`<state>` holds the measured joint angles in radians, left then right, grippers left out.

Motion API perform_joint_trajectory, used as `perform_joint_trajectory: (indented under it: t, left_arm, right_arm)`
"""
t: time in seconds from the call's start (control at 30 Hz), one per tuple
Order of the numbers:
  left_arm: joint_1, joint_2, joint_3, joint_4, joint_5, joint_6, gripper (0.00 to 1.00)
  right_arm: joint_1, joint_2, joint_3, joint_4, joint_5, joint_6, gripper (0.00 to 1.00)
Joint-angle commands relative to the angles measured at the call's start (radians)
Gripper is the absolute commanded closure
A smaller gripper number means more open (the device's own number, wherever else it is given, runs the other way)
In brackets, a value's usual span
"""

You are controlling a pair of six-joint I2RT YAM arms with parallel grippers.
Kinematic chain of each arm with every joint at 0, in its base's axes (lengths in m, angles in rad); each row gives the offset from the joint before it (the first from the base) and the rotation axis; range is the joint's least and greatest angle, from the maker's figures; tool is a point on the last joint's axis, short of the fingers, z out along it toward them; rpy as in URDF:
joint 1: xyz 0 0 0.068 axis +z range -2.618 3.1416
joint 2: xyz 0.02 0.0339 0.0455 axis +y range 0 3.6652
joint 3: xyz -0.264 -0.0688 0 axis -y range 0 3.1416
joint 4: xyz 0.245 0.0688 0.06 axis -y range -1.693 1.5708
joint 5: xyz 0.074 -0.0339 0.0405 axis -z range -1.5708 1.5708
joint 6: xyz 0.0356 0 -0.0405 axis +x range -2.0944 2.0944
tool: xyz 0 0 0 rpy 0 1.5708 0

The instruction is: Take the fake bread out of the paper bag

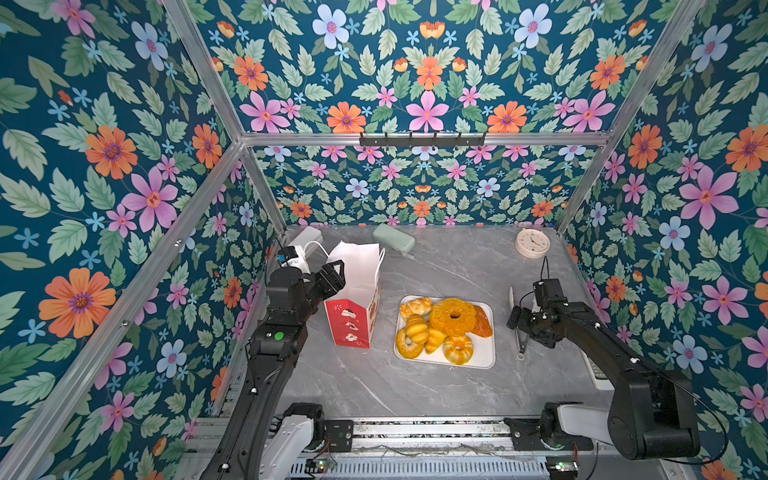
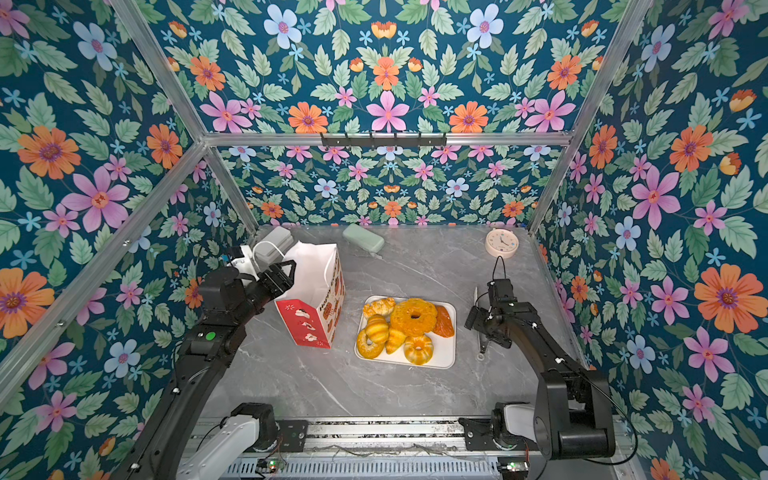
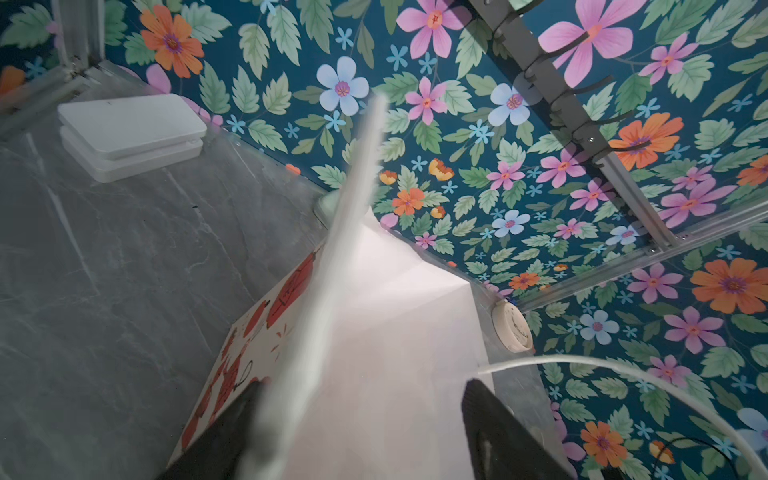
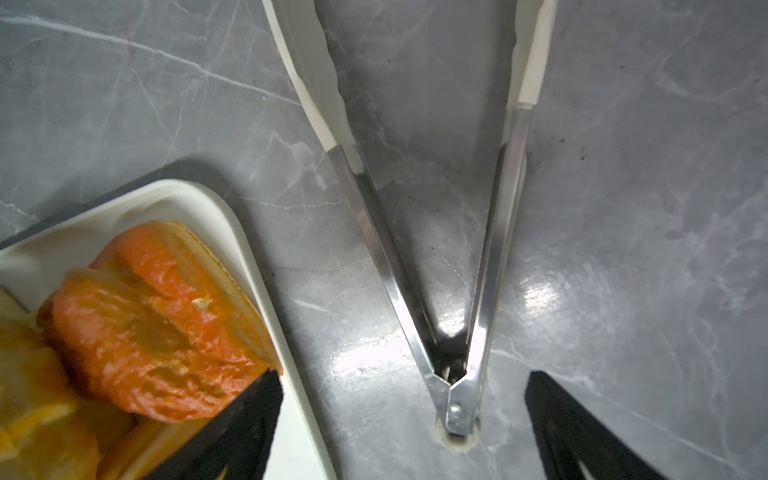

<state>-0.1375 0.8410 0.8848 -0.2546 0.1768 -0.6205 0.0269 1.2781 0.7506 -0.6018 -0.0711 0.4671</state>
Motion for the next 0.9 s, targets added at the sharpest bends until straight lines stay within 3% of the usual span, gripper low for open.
perform_joint_trajectory:
  t: [0.0, 0.13, 0.27, 0.47, 0.6, 0.73, 0.8, 0.87]
  left_arm:
    - [0.003, -0.031, 0.043, -0.094, -0.094, 0.063, 0.13]
    - [0.003, -0.055, 0.114, -0.188, -0.147, 0.106, 0.03]
    - [0.003, -0.093, 0.201, -0.295, -0.214, 0.143, 0.01]
    - [0.003, -0.258, 0.265, -0.378, -0.552, 0.215, 0.02]
    - [0.003, -0.382, 0.053, -0.259, -0.820, 0.317, 0.04]
    - [0.003, -0.445, -0.256, -0.071, -0.843, 0.274, 0.10]
    - [0.003, -0.434, -0.353, -0.017, -0.851, 0.202, 0.09]
    - [0.002, -0.417, -0.447, 0.104, -0.851, 0.224, 0.09]
  right_arm:
    - [0.001, 0.003, 0.004, 0.002, 0.004, -0.005, 0.07]
    - [0.001, 0.004, 0.004, 0.002, 0.002, -0.006, 0.07]
    - [0.001, -0.009, 0.000, 0.004, 0.007, -0.003, 0.07]
    - [0.000, -0.063, -0.013, 0.016, 0.034, -0.002, 0.07]
    - [0.001, -0.105, -0.029, 0.051, 0.024, -0.002, 0.07]
    - [0.001, -0.155, -0.052, 0.093, 0.028, -0.011, 0.07]
    - [0.002, -0.184, -0.061, 0.105, 0.033, -0.017, 0.03]
    - [0.008, -0.220, -0.073, 0.126, 0.045, -0.025, 0.01]
